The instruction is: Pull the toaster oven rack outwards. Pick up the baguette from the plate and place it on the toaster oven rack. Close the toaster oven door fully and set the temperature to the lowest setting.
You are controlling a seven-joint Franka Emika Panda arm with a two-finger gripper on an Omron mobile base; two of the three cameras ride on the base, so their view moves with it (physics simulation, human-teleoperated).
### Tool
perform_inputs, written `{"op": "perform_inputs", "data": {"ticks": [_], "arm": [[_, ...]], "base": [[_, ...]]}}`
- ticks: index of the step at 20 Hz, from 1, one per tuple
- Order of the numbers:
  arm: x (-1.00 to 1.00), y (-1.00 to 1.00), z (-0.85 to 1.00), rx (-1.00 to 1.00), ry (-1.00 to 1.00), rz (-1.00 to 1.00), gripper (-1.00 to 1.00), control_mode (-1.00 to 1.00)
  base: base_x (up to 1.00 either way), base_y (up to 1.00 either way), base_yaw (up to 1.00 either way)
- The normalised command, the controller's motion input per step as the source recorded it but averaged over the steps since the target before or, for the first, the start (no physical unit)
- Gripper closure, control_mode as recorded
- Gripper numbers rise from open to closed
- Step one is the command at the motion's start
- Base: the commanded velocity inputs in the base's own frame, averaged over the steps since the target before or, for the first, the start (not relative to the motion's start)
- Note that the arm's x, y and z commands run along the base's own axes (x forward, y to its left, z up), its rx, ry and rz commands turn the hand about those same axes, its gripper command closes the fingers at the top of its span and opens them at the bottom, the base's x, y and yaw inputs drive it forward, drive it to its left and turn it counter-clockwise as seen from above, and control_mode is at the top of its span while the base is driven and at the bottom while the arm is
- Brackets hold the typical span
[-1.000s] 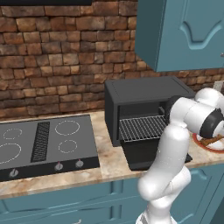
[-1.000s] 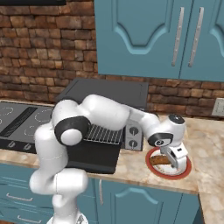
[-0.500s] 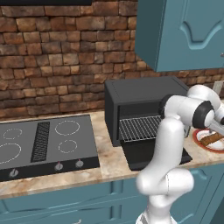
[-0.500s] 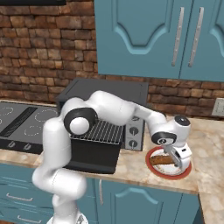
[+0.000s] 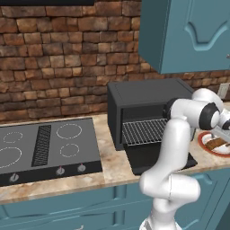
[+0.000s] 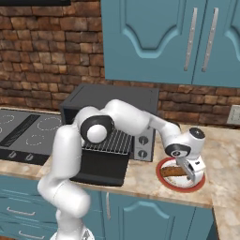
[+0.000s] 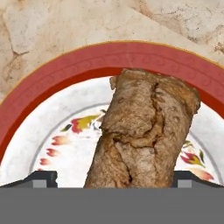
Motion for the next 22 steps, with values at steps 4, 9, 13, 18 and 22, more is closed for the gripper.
{"op": "perform_inputs", "data": {"ticks": [4, 9, 13, 18, 22], "arm": [[0.02, 0.06, -0.35, 0.0, 0.0, -0.03, 1.0, -1.0], [0.0, 0.01, 0.0, 0.0, 0.0, 0.0, 1.0, -1.0], [-0.04, 0.02, 0.03, 0.0, 0.0, -0.02, 1.0, -1.0], [-0.4, 0.0, 0.71, 0.05, -0.04, -0.05, 1.0, -1.0], [-0.34, 0.07, 0.9, 0.06, 0.0, -0.02, 1.0, -1.0]], "base": [[0.0, 0.0, 0.0], [0.0, 0.0, 0.0], [0.0, 0.0, 0.0], [0.0, 0.0, 0.0], [0.0, 0.0, 0.0]]}}
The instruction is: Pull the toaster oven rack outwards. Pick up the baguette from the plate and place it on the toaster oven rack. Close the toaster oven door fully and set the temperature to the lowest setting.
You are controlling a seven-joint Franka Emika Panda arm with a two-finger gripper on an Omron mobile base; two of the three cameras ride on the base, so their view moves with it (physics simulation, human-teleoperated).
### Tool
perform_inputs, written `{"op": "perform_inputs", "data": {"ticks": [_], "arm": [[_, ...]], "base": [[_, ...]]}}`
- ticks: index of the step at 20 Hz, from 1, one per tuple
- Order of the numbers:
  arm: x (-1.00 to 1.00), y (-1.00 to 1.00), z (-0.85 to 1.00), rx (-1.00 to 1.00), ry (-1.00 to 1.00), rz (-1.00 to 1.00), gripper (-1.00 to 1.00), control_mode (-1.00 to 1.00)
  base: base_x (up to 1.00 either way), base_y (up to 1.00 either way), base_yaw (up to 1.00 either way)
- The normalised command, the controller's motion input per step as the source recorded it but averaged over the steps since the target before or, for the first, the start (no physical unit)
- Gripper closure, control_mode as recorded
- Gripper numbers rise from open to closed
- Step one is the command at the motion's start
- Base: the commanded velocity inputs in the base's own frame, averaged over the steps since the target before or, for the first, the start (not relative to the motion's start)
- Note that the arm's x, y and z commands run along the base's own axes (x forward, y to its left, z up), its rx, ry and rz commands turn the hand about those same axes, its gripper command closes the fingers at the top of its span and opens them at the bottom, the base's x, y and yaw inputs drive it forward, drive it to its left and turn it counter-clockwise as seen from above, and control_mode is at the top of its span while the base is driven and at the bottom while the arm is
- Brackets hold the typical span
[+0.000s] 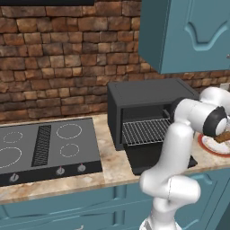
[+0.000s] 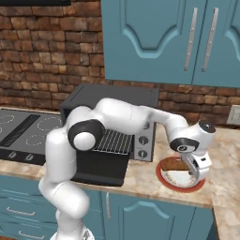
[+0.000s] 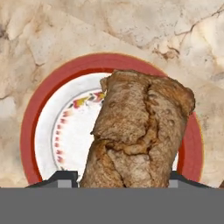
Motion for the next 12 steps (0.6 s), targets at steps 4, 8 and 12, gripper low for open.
{"op": "perform_inputs", "data": {"ticks": [4, 8, 12], "arm": [[-0.4, 0.13, 1.0, 0.0, 0.0, -0.06, 1.0, -1.0], [-0.21, 0.39, 0.97, -0.01, 0.02, -0.12, 1.0, -1.0], [0.0, 0.95, 0.63, -0.02, 0.06, -0.23, 1.0, -1.0]], "base": [[0.0, 0.0, 0.0], [0.0, 0.0, 0.0], [0.0, 0.0, 0.0]]}}
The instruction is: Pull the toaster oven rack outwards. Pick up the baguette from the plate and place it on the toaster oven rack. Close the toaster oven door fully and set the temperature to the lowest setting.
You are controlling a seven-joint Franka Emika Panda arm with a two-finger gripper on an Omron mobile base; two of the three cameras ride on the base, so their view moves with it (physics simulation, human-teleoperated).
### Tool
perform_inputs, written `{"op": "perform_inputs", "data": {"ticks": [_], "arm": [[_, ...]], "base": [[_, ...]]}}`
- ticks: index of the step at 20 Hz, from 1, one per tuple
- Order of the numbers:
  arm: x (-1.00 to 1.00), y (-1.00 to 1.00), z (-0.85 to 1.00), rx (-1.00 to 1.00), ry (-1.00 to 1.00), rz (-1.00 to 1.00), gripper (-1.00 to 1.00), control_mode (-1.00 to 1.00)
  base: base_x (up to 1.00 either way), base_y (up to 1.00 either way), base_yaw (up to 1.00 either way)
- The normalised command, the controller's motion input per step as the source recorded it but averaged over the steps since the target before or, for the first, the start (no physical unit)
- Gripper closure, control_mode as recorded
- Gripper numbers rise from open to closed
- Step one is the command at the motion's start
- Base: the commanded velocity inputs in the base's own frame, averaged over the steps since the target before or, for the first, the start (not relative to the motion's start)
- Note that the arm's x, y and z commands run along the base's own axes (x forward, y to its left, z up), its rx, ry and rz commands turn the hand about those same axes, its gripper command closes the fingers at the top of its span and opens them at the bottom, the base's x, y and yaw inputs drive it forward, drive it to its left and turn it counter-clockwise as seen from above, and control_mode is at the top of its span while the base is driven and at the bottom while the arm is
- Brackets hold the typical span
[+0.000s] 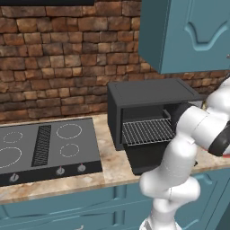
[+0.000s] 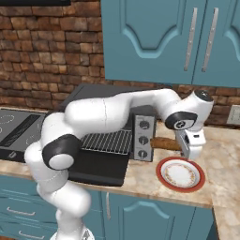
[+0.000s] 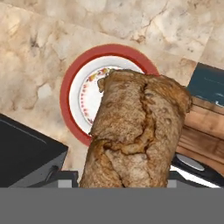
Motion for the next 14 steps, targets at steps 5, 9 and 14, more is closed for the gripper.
{"op": "perform_inputs", "data": {"ticks": [5, 9, 14], "arm": [[0.0, 1.0, 0.34, -0.05, 0.03, -0.2, 1.0, -1.0], [0.0, 1.0, 0.06, -0.15, 0.01, -0.09, 1.0, -1.0], [0.0, 1.0, 0.01, -0.1, 0.02, -0.01, 1.0, -1.0]], "base": [[0.0, 0.0, 0.0], [0.0, 0.0, 0.0], [0.0, 0.0, 0.0]]}}
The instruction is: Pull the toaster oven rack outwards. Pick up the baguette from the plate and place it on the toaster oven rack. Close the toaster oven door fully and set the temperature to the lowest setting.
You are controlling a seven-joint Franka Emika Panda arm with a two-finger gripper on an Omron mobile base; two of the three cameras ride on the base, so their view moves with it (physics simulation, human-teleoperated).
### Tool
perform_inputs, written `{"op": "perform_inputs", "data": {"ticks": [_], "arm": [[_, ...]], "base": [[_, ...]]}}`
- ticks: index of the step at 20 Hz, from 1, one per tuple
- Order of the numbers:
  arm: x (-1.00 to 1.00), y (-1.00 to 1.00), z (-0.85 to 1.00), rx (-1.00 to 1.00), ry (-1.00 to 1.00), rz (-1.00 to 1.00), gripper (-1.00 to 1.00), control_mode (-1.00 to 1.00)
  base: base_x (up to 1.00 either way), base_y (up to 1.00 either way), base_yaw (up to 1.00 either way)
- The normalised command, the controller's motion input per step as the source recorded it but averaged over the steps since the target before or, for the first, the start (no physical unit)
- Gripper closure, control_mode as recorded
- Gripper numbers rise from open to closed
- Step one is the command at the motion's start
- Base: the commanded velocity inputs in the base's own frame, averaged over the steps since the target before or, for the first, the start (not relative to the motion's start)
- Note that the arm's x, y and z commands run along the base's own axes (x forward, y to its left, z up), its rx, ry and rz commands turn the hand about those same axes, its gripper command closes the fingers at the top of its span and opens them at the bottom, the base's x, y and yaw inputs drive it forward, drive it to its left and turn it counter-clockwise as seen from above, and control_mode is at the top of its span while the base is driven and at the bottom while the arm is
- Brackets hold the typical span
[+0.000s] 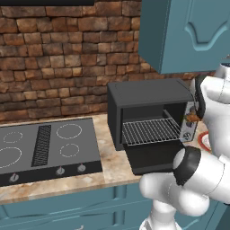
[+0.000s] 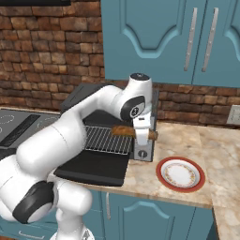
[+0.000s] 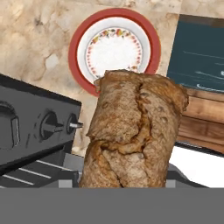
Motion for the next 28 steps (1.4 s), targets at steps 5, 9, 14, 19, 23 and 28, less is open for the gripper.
{"op": "perform_inputs", "data": {"ticks": [5, 9, 14, 19, 23, 28], "arm": [[0.04, 0.8, 0.0, -0.01, 0.12, 0.0, 1.0, -1.0], [0.16, 0.67, 0.0, 0.0, 0.1, -0.04, 1.0, -1.0], [0.28, 0.55, -0.01, -0.01, 0.03, -0.12, 1.0, -1.0], [0.2, 0.38, -0.23, 0.0, -0.03, -0.09, 1.0, -1.0], [0.0, 0.15, -0.36, 0.0, -0.24, -0.01, 1.0, -1.0], [0.04, 0.07, -0.25, 0.0, -0.17, 0.0, 1.0, -1.0]], "base": [[0.0, 0.0, 0.0], [0.0, 0.0, 0.0], [0.0, 0.0, 0.0], [0.0, 0.0, 0.0], [0.0, 0.0, 0.0], [0.0, 0.0, 0.0]]}}
